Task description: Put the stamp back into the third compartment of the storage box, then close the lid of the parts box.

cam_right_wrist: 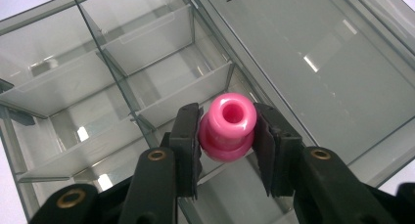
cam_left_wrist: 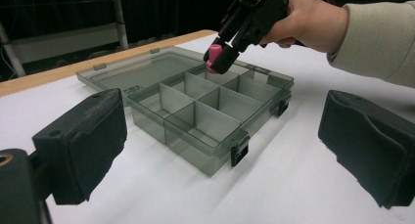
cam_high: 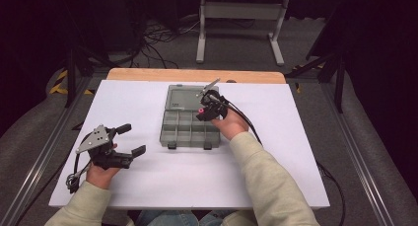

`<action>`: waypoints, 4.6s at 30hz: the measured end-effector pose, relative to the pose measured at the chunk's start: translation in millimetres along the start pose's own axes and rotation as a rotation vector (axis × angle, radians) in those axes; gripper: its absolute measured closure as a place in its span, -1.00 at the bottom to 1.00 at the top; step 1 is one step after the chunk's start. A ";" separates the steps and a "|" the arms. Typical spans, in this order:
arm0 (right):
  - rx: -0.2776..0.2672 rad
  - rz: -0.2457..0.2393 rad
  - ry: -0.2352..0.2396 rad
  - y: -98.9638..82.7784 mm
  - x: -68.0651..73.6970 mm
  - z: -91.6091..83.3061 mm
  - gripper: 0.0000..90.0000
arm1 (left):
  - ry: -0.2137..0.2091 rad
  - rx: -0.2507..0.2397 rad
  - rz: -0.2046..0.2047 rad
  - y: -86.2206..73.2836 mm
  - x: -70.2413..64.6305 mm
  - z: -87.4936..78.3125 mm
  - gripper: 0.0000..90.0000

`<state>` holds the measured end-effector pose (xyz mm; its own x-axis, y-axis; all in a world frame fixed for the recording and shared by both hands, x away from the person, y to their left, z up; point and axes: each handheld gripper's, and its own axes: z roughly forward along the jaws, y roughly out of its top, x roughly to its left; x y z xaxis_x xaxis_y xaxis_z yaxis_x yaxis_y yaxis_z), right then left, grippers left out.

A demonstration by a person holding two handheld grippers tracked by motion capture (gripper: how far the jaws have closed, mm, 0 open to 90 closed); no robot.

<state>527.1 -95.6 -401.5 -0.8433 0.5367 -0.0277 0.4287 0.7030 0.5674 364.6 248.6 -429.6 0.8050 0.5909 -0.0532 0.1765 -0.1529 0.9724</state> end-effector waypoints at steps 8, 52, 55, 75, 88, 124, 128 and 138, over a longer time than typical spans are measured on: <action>0.007 -0.010 0.006 1.0 2.9 2.5 0.43 | -0.001 0.000 0.000 0.0 -0.1 0.1 -0.89; 0.048 -0.036 0.008 2.1 12.4 17.5 0.34 | -0.004 0.000 -0.007 -0.1 -0.3 0.5 -0.90; 0.030 -0.030 0.007 1.7 11.2 13.3 0.27 | -0.006 0.001 -0.007 0.0 0.2 0.8 -0.91; -0.133 -0.062 0.011 3.6 16.1 -42.9 1.00 | 0.033 0.047 -0.064 25.1 15.5 6.6 -0.49; -0.182 -0.015 -0.014 -8.4 0.3 -70.2 1.00 | 0.042 0.123 -0.030 49.4 37.5 29.6 0.25; -0.184 0.181 -0.106 -24.7 -54.7 -55.5 1.00 | 0.113 0.368 -0.142 84.8 110.1 130.7 1.00; -0.179 0.194 -0.121 -26.3 -58.9 -52.4 1.00 | 0.124 0.382 -0.140 83.6 115.4 139.2 1.00; -0.119 0.200 -0.152 -33.1 -69.5 -38.6 1.00 | 0.158 0.409 -0.173 73.5 123.7 153.2 1.00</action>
<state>559.0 -174.2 -386.6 -0.6837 0.7293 -0.0237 0.5329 0.5213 0.6666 563.9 189.1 -399.6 0.6534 0.7439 -0.1407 0.5348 -0.3219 0.7813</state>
